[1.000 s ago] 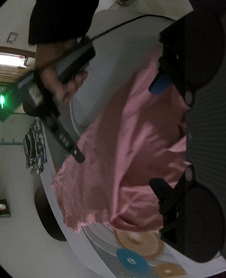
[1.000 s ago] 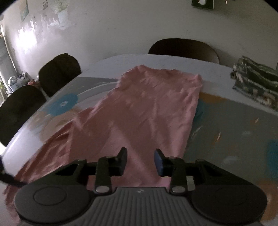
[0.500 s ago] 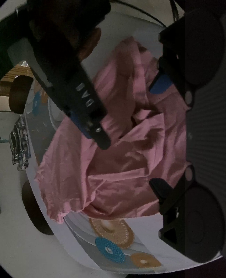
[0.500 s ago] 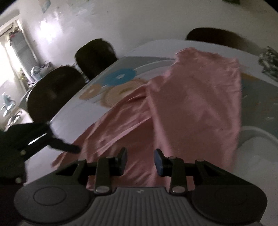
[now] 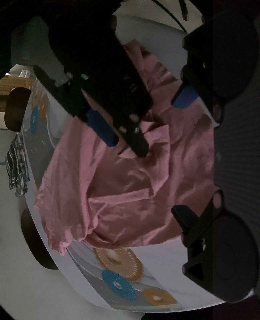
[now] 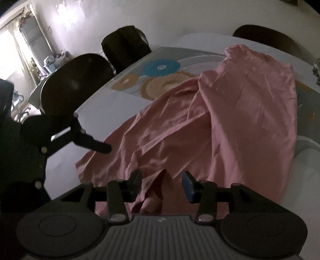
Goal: Fold clothes
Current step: 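Grasp the shirt's hem with the right gripper and lift it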
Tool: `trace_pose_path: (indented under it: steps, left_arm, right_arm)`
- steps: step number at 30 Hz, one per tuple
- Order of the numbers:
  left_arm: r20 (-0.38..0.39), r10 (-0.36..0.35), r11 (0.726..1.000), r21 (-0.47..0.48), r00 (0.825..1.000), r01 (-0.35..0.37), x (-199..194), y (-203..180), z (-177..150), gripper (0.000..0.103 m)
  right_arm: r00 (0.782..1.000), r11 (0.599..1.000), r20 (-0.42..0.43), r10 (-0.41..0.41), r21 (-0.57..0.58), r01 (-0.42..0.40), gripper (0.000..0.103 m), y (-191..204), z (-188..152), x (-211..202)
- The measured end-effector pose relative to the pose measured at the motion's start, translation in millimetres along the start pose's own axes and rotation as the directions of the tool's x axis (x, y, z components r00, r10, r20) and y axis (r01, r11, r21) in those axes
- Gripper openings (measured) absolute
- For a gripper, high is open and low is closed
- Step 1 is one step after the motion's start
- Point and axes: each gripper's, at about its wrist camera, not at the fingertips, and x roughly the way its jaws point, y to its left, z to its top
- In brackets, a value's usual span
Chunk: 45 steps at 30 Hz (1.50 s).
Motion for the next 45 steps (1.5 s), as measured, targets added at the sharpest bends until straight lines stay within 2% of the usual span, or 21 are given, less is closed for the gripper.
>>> trace_pose_path:
  steps: [8, 10, 13, 16, 22, 33, 40, 45]
  left_arm:
    - [-0.022, -0.006, 1.000, 0.001, 1.000, 0.006, -2.2, 3.5, -12.5, 0.103]
    - [-0.025, -0.024, 1.000, 0.005, 0.999, 0.024, -2.6, 3.2, -16.0, 0.103]
    - [-0.034, -0.052, 0.999, 0.008, 0.998, 0.052, -1.9, 2.6, -19.9, 0.103]
    - [-0.051, -0.071, 0.997, 0.002, 0.996, 0.071, 0.7, 2.0, -22.4, 0.103]
    - [-0.067, -0.098, 0.995, -0.036, 0.993, 0.095, 2.3, 6.2, -30.5, 0.103]
    - [-0.041, -0.104, 0.992, -0.070, 0.994, 0.101, -5.9, 12.1, -41.2, 0.103]
    - [-0.032, -0.101, 0.991, -0.088, 0.994, 0.098, -10.3, 13.8, -45.7, 0.103]
    - [-0.029, -0.096, 0.991, -0.097, 0.995, 0.093, -14.5, 15.6, -47.6, 0.103]
  right_arm:
    - [0.999, 0.994, -0.008, -0.035, -0.100, 0.034, 0.042, 21.6, -1.5, 9.5]
    - [0.999, 0.993, -0.030, -0.041, -0.115, 0.037, 0.024, 24.3, -1.8, 12.6]
    - [0.999, 0.992, -0.034, -0.035, -0.119, 0.031, 0.009, 27.1, -3.2, 11.3]
    - [0.999, 0.991, -0.025, -0.041, -0.128, 0.037, 0.004, 31.3, -3.3, 6.8]
    - [1.000, 0.994, 0.014, -0.012, -0.111, 0.014, 0.003, 43.1, 2.5, -7.7]
    - [0.994, 0.987, 0.105, 0.043, -0.162, -0.026, 0.003, 76.8, 23.6, -38.7]
    - [0.977, 0.980, 0.183, 0.110, -0.182, -0.076, 0.003, 89.9, 31.1, -54.6]
    - [0.992, 0.975, 0.069, 0.109, -0.203, -0.093, 0.003, 94.1, 14.8, -21.8]
